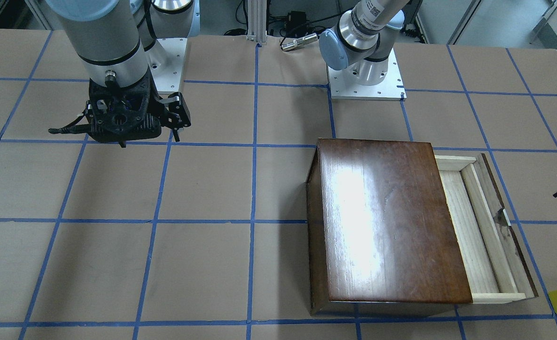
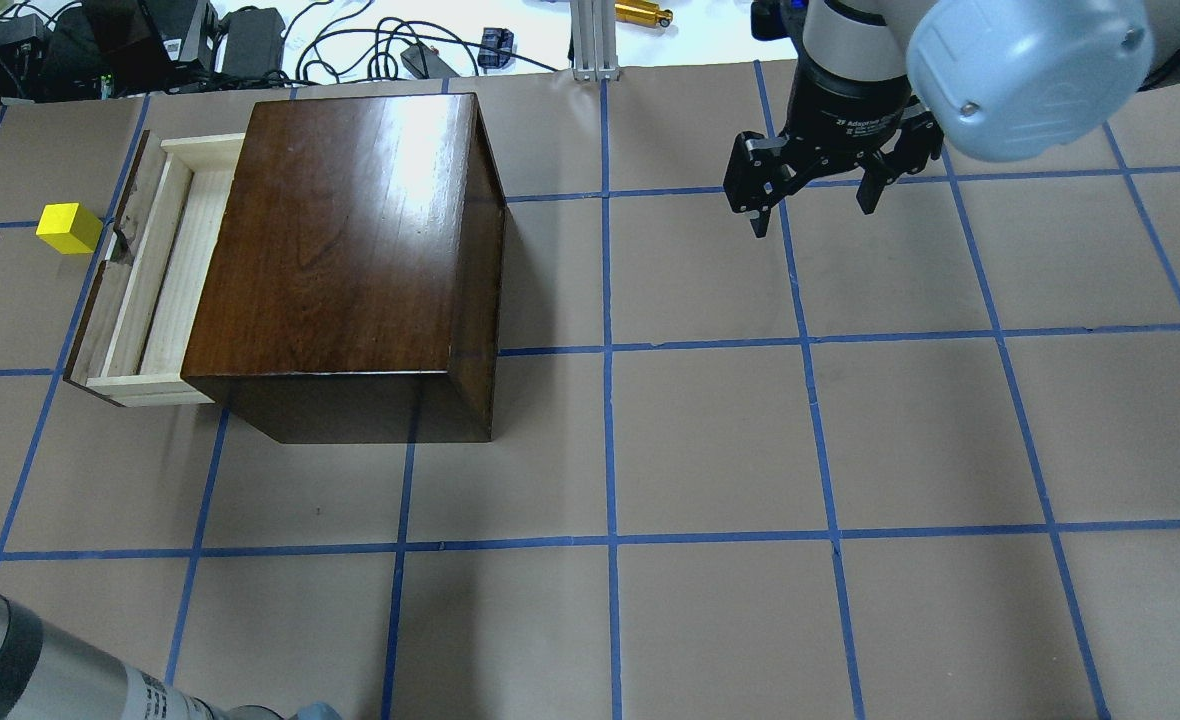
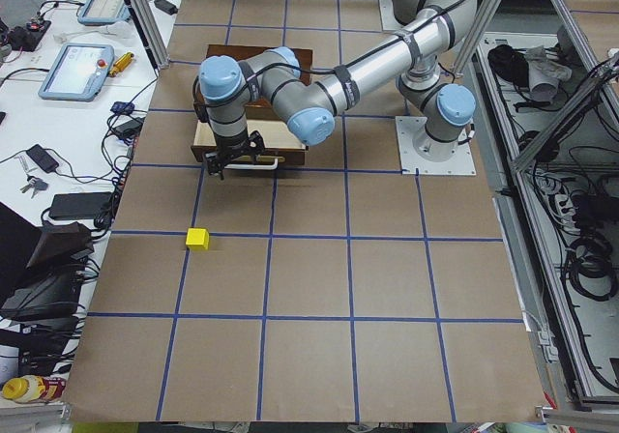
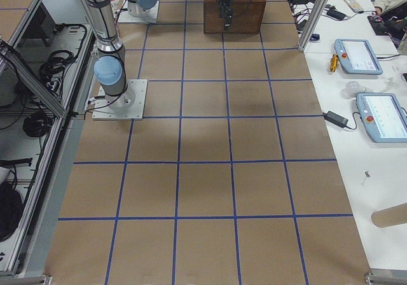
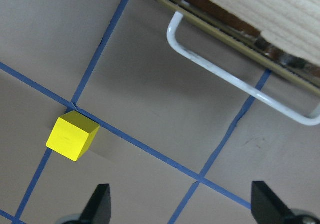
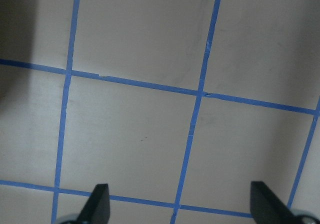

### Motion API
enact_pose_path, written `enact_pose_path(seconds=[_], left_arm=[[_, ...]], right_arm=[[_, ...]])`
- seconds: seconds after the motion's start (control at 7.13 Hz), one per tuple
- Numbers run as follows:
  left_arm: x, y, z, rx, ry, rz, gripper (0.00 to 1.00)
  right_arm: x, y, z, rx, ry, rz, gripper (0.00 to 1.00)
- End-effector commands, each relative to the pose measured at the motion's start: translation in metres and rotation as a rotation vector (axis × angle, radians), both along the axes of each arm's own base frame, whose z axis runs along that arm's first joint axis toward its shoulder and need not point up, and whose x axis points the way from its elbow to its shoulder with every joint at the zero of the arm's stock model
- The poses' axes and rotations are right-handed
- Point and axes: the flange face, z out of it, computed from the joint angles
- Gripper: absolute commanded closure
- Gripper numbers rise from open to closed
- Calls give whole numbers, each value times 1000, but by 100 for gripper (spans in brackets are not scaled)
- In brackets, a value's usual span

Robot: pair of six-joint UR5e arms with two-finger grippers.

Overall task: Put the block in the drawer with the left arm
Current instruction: 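Move the left gripper down over the yellow cube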

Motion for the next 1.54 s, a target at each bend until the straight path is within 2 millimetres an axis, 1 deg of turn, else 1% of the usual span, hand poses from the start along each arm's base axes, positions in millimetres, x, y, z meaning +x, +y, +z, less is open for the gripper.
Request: enact_pose_path(seconds=[0.0,0.14,0.28,0.42,0.56,0.84,0.98,1.26,1.4], left_arm=[[29,-40,-41,-4,-7,-84,0],[36,-48,-70,30,0,-175,0],[40,-52,-95,55,12,-218,0],[41,-53,-103,66,11,-282,0],[48,-56,-109,80,-39,-316,0],[54,-64,-128,64,-71,-404,0],[56,-67,-130,56,-76,-404,0],[64,-79,-128,36,-93,-437,0],[65,-81,-137,39,-86,-439,0]], right_arm=[[0,0,0,0,0,0,0],[0,0,0,0,0,1,0],[0,0,0,0,0,1,0],[0,0,0,0,0,0,0],[0,0,0,0,0,0,0],[0,0,0,0,0,1,0],[0,0,0,0,0,0,0],[0,0,0,0,0,0,0],[0,0,0,0,0,1,0]])
